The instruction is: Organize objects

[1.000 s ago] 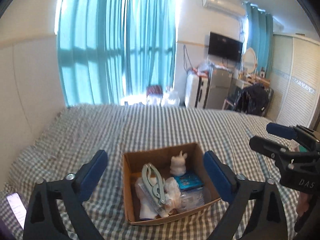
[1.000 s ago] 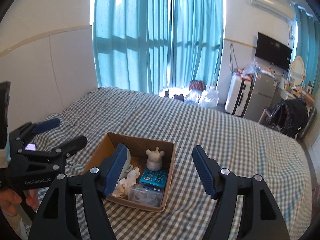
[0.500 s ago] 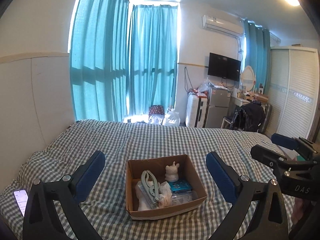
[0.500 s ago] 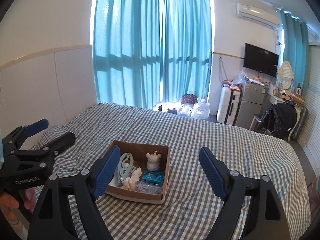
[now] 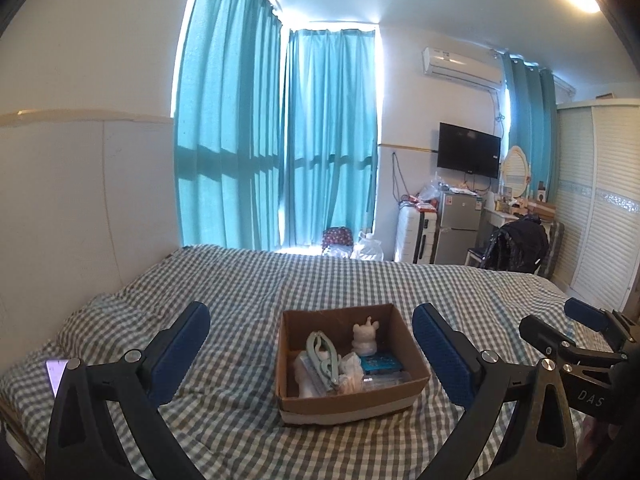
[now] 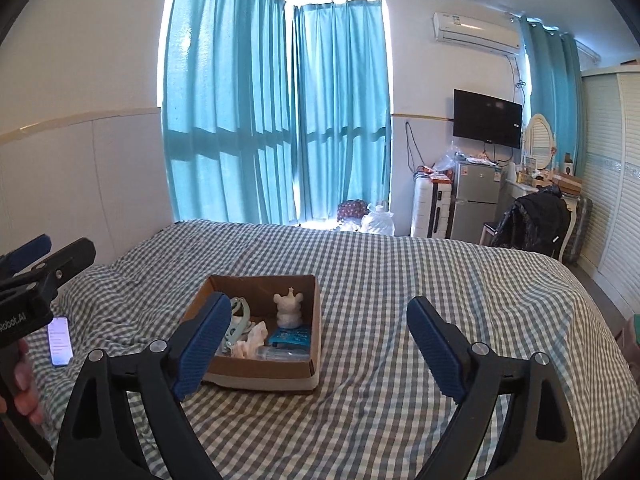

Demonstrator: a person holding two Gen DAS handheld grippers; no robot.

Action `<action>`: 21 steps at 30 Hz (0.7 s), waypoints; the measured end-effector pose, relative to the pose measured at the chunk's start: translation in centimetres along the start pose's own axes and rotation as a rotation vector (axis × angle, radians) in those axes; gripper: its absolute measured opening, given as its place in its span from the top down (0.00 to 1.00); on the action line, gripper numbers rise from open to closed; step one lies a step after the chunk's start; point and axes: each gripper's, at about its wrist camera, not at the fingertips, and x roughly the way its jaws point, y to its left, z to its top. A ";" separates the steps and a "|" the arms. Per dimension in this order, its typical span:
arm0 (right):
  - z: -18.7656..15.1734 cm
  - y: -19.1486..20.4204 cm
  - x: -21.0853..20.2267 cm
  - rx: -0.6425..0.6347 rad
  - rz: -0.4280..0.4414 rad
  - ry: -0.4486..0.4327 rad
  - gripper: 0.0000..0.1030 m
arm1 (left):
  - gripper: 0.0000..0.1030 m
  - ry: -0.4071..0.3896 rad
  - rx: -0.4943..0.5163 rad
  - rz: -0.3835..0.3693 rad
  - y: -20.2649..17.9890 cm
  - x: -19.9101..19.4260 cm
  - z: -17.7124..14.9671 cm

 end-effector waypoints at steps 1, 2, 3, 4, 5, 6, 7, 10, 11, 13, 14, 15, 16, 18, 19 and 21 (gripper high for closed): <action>-0.5 0.1 0.0 -0.006 0.006 0.000 0.10 | 0.00 0.004 -0.008 0.005 0.1 0.0 -0.5; -0.9 0.3 0.1 -0.010 0.008 0.001 0.09 | 0.00 0.009 -0.020 0.013 0.3 -0.1 -1.3; -1.3 0.4 0.1 -0.012 0.004 0.000 0.07 | 0.00 0.013 -0.032 0.017 0.4 -0.2 -1.8; -1.6 0.5 0.0 -0.010 0.002 -0.002 0.05 | 0.00 0.014 -0.039 0.017 0.6 -0.3 -2.2; -1.7 0.7 0.3 -0.010 0.005 0.000 0.04 | 0.00 0.018 -0.040 0.017 0.6 -0.3 -2.6; -1.9 0.9 0.4 -0.010 0.015 0.008 0.04 | 0.00 0.024 -0.036 0.026 0.6 -0.3 -2.8; -2.1 0.9 0.4 -0.010 0.020 0.009 0.04 | 0.00 0.030 -0.029 0.041 0.6 -0.4 -3.0; -2.3 1.2 0.2 -0.008 0.013 -0.004 0.01 | 0.00 0.044 -0.012 0.051 0.5 -0.4 -3.5; -2.4 1.3 0.1 -0.006 0.010 -0.004 0.00 | 0.00 0.049 -0.015 0.044 0.5 -0.4 -3.6; -2.5 1.2 0.0 -0.007 0.011 -0.005 0.00 | 0.00 0.056 -0.025 0.035 0.6 -0.4 -4.0; -2.5 1.2 0.0 -0.007 0.008 -0.005 0.00 | 0.00 0.063 -0.027 0.031 0.6 -0.3 -4.2; -2.5 1.3 0.1 -0.008 0.008 -0.002 0.00 | 0.00 0.068 -0.024 0.030 0.5 -0.2 -4.3; -2.6 1.3 0.1 -0.009 0.006 0.001 0.00 | 0.00 0.073 -0.018 0.026 0.3 -0.1 -4.5; -2.7 1.0 0.4 -0.008 0.003 0.007 0.00 | 0.00 0.084 0.001 0.030 -0.1 0.1 -4.7; -2.8 0.9 0.6 -0.005 0.000 0.016 0.00 | 0.00 0.088 0.009 0.030 -0.2 0.2 -4.8; -2.9 0.8 0.8 -0.002 0.001 0.027 0.00 | 0.00 0.094 0.014 0.022 -0.5 0.3 -4.8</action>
